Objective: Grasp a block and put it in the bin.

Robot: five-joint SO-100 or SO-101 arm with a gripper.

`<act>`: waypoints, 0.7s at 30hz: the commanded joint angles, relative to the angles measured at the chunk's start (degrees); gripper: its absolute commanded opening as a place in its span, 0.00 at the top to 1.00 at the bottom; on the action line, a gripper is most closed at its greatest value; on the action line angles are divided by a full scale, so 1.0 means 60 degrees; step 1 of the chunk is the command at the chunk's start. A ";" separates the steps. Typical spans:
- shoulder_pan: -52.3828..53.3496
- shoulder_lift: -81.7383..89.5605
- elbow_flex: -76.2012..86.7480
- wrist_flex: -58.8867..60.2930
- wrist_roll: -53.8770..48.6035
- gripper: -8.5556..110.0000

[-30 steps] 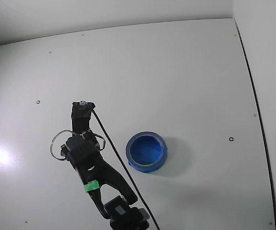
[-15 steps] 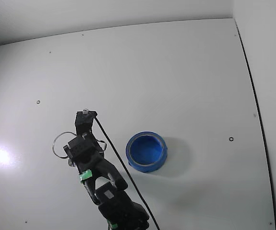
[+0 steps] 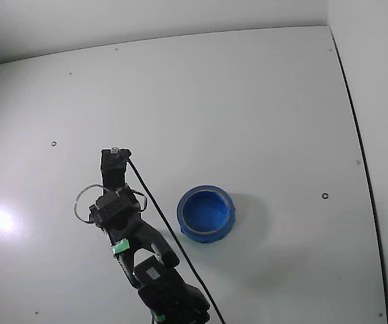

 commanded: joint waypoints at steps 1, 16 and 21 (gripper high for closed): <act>-0.0103 0.0176 -0.0586 -0.0308 -0.0073 0.64; -0.0103 -0.0879 -0.0601 -0.0337 0.0029 0.64; -0.0103 -0.0879 -0.0601 -0.0293 -0.0029 0.70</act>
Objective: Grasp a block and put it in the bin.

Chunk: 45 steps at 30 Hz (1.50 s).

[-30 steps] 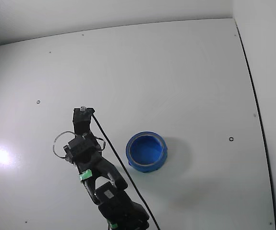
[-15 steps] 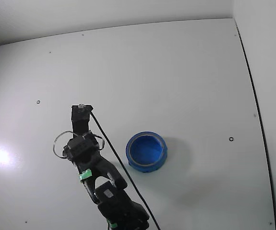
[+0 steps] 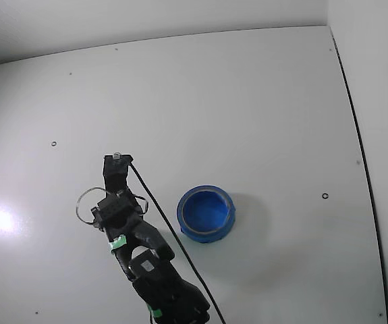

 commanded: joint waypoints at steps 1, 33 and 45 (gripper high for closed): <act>-0.0029 0.0132 -0.0527 -0.0073 0.0000 0.74; 0.4438 1.1807 0.5391 -0.2153 0.2578 0.93; 0.6167 1.0957 0.9419 -0.3970 0.2505 0.93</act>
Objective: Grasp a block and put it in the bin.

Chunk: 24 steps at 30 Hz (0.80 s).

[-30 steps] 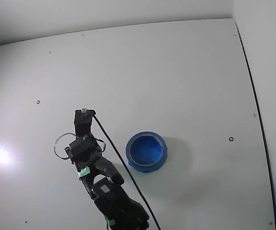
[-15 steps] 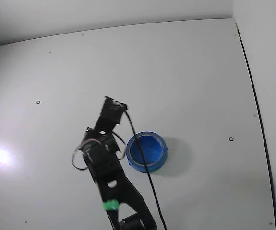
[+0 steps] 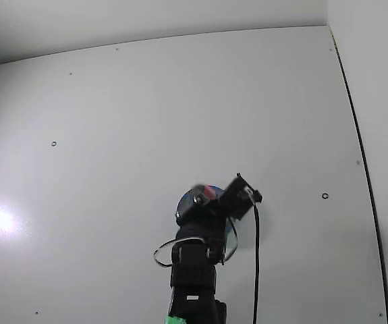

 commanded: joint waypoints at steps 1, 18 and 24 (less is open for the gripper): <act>0.0044 -0.0571 0.0645 -0.0352 -0.0117 0.93; -0.0835 -0.1274 0.0776 -0.0396 -0.0117 0.93; -0.0835 -0.1157 0.0923 -0.0396 -0.0117 0.92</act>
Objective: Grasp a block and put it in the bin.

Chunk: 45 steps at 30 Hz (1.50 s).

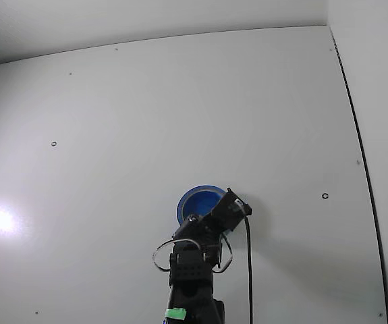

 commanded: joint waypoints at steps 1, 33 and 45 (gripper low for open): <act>-0.0088 0.0117 -0.0088 -0.0264 -0.0117 0.92; 0.0073 0.7573 -0.0234 -0.0103 0.0557 0.92; 0.2065 0.6724 -0.0630 0.2578 0.5508 0.92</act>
